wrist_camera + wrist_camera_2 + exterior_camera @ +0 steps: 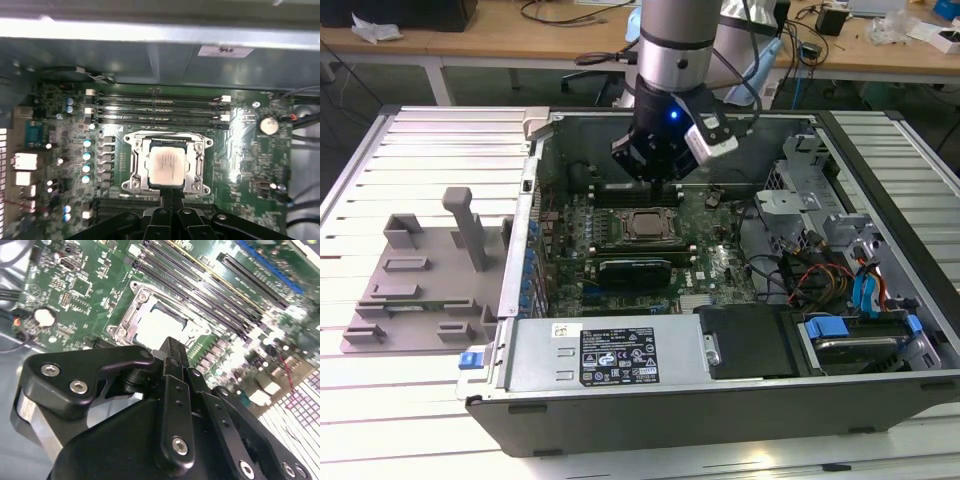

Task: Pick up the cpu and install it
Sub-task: 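Install the second cpu locking lever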

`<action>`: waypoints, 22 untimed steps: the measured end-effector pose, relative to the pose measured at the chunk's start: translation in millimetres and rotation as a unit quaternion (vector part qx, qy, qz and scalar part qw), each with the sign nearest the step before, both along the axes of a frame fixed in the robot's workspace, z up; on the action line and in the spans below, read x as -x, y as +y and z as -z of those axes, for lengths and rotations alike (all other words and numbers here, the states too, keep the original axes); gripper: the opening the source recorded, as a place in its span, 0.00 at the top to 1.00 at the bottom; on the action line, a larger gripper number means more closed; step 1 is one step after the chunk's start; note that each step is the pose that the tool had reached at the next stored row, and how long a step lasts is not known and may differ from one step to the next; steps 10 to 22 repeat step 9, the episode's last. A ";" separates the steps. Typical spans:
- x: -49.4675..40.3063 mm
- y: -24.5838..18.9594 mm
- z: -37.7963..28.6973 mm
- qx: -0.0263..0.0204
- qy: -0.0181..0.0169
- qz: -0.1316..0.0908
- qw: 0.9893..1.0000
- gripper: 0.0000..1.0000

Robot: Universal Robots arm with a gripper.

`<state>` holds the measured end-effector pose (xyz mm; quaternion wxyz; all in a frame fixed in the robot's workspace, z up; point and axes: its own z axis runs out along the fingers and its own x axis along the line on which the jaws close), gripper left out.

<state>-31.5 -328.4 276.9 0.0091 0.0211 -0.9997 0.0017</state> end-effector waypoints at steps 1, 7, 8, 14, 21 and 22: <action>0.0 0.0 -2.8 0.000 0.000 0.000 1.000 0.89; 0.0 0.0 -5.6 0.000 0.000 0.000 1.000 0.89; 0.0 0.0 -5.6 0.000 0.000 0.000 1.000 0.89; 0.0 0.0 -5.6 0.000 0.000 0.000 1.000 0.89; 0.0 0.0 -5.6 0.000 0.000 0.000 1.000 0.89; 0.0 0.0 -5.6 0.000 0.000 0.000 1.000 0.89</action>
